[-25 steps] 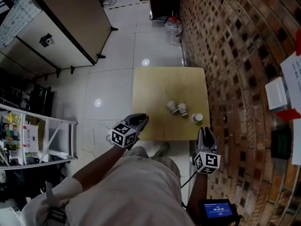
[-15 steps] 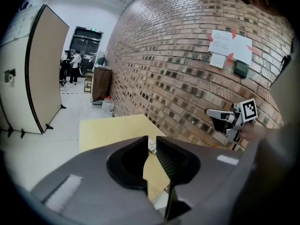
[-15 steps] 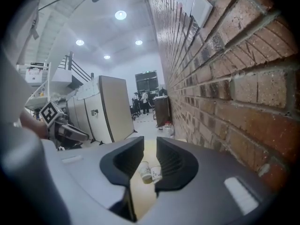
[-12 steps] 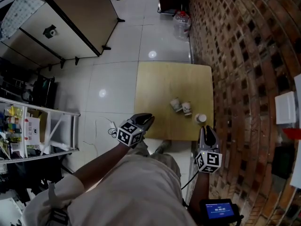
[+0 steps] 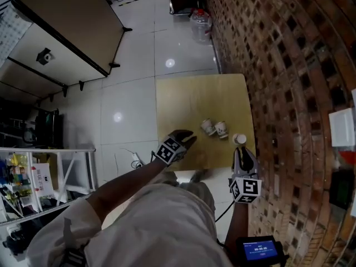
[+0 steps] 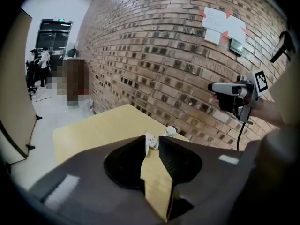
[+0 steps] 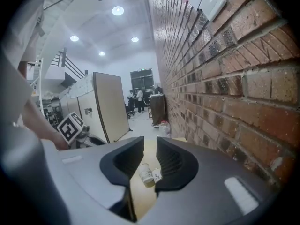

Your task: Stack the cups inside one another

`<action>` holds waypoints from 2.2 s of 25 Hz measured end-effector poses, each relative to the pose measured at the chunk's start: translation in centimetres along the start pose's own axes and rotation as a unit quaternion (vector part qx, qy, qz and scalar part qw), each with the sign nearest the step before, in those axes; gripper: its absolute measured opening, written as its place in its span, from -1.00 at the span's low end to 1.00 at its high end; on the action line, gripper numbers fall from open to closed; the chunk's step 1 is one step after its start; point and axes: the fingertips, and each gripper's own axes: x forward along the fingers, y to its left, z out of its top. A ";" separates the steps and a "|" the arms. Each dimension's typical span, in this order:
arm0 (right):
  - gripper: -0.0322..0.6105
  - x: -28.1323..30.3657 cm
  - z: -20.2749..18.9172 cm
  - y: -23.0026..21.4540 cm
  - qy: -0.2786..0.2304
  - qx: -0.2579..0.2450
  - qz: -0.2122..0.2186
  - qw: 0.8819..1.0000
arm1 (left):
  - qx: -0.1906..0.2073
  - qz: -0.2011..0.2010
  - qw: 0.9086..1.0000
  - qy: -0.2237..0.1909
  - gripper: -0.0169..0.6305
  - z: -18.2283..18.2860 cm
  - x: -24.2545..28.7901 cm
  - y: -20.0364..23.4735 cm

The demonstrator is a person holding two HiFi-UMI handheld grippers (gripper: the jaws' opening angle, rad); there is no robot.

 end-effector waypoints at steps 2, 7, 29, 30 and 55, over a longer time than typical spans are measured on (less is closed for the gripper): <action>-0.65 0.6 -0.4 0.2 0.006 0.004 -0.010 1.000 | 0.013 -0.014 1.000 0.013 -0.60 -0.1 1.8 0.8; -0.65 2.0 -1.5 1.6 0.025 0.011 -0.021 0.999 | 0.044 -0.039 0.997 0.051 -0.55 -1.0 5.8 2.9; -0.66 4.7 -5.6 1.9 0.087 0.050 -0.084 0.991 | 0.149 -0.134 0.956 0.216 -0.50 -8.1 16.6 7.7; -0.65 4.7 -5.6 1.9 0.088 0.052 -0.088 0.991 | 0.148 -0.140 0.954 0.218 -0.49 -8.3 16.8 7.6; -0.65 3.5 -6.7 2.4 0.086 0.055 -0.102 0.989 | 0.203 -0.164 0.939 0.223 -0.84 -8.2 15.2 5.3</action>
